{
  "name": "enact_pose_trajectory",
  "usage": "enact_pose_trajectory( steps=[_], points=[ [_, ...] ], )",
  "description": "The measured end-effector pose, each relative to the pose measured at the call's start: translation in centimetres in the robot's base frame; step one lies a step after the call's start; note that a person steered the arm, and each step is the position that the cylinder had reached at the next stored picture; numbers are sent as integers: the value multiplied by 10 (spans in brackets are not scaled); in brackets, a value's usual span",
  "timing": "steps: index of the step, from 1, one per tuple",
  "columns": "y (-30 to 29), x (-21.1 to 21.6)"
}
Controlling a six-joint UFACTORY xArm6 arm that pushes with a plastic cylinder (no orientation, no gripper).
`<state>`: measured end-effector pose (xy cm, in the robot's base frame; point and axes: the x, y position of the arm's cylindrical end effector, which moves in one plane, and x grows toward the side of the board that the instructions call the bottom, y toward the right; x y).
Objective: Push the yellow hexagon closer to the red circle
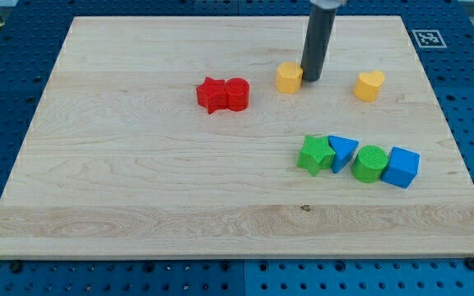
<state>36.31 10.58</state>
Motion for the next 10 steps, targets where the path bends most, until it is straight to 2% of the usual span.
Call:
enact_pose_trajectory(
  steps=[1, 2, 3, 6, 8, 10],
  points=[
    [-9, 9],
    [-9, -29],
    [-10, -42],
    [-33, -14],
    [-36, -14],
    [-36, 5]
  ],
)
